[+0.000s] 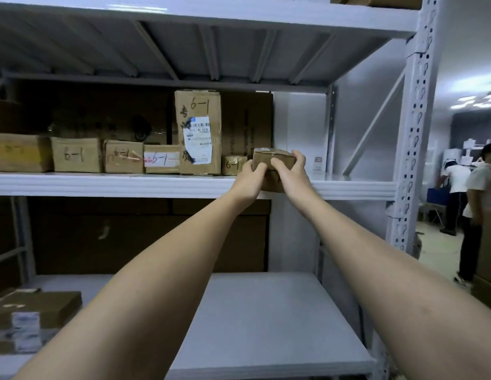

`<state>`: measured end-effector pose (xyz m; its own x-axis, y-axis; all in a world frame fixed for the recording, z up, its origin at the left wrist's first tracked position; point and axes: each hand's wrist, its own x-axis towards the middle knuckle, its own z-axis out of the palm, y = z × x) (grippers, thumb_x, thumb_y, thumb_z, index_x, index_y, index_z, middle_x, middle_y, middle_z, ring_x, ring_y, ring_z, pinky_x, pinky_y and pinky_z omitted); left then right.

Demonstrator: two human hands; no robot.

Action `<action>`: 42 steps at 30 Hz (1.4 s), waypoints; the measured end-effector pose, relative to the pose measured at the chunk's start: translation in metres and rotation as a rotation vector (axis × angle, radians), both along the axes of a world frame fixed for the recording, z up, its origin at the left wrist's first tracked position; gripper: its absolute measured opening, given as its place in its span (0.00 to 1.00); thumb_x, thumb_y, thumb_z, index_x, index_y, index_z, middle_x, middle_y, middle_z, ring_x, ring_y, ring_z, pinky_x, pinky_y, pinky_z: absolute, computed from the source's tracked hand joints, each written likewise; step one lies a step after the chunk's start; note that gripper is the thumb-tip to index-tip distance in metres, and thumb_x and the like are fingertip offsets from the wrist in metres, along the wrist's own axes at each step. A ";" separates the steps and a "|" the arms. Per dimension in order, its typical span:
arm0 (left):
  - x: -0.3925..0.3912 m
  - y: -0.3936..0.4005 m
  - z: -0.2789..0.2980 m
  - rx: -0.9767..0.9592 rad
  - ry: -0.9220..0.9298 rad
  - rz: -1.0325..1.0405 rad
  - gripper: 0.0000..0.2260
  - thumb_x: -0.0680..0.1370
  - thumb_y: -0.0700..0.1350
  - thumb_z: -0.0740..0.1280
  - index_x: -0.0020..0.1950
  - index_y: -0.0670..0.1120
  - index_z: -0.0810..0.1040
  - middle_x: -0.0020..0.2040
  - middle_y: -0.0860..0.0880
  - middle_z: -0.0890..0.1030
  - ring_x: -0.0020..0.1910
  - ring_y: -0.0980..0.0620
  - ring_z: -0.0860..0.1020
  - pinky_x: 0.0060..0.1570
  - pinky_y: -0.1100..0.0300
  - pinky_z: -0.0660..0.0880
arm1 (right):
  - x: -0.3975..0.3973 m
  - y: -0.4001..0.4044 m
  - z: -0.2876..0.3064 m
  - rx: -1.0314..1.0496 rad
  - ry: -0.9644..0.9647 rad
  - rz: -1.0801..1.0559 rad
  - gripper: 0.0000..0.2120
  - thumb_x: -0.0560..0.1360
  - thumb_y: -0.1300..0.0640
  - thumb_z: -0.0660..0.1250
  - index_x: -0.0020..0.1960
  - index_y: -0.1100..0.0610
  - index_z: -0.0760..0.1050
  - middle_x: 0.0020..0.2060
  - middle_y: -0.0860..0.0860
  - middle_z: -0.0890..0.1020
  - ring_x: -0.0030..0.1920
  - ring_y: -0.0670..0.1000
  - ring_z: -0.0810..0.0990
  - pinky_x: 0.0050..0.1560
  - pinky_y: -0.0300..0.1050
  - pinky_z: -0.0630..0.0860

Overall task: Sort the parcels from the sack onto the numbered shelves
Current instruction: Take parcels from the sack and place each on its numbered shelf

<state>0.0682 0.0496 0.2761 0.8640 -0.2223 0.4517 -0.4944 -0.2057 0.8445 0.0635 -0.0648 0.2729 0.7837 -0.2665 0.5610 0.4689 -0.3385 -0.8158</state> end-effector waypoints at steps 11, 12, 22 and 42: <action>0.076 -0.008 0.013 0.198 -0.032 0.154 0.31 0.71 0.60 0.52 0.67 0.43 0.69 0.62 0.41 0.76 0.61 0.40 0.73 0.62 0.50 0.70 | 0.074 -0.014 0.017 -0.239 0.056 -0.163 0.26 0.80 0.44 0.55 0.74 0.49 0.54 0.66 0.55 0.71 0.59 0.57 0.73 0.59 0.51 0.71; 0.084 -0.009 0.014 0.217 -0.038 0.151 0.28 0.74 0.58 0.53 0.67 0.42 0.69 0.62 0.41 0.76 0.61 0.40 0.74 0.61 0.51 0.70 | 0.082 -0.019 0.019 -0.246 0.069 -0.150 0.26 0.79 0.43 0.55 0.74 0.49 0.54 0.66 0.55 0.71 0.60 0.57 0.73 0.58 0.51 0.71; 0.153 -0.009 0.023 0.398 -0.190 0.256 0.14 0.81 0.42 0.57 0.64 0.41 0.76 0.53 0.42 0.82 0.47 0.46 0.79 0.48 0.55 0.75 | 0.144 -0.047 0.028 -0.277 0.157 -0.086 0.27 0.77 0.41 0.57 0.72 0.48 0.55 0.57 0.53 0.74 0.55 0.56 0.77 0.60 0.56 0.75; 0.211 -0.005 0.024 0.310 -0.212 0.403 0.10 0.76 0.40 0.62 0.48 0.41 0.82 0.44 0.42 0.84 0.46 0.42 0.82 0.52 0.50 0.79 | 0.184 -0.036 0.039 -0.515 0.198 -0.264 0.22 0.79 0.49 0.57 0.71 0.50 0.59 0.53 0.55 0.77 0.50 0.57 0.77 0.53 0.52 0.78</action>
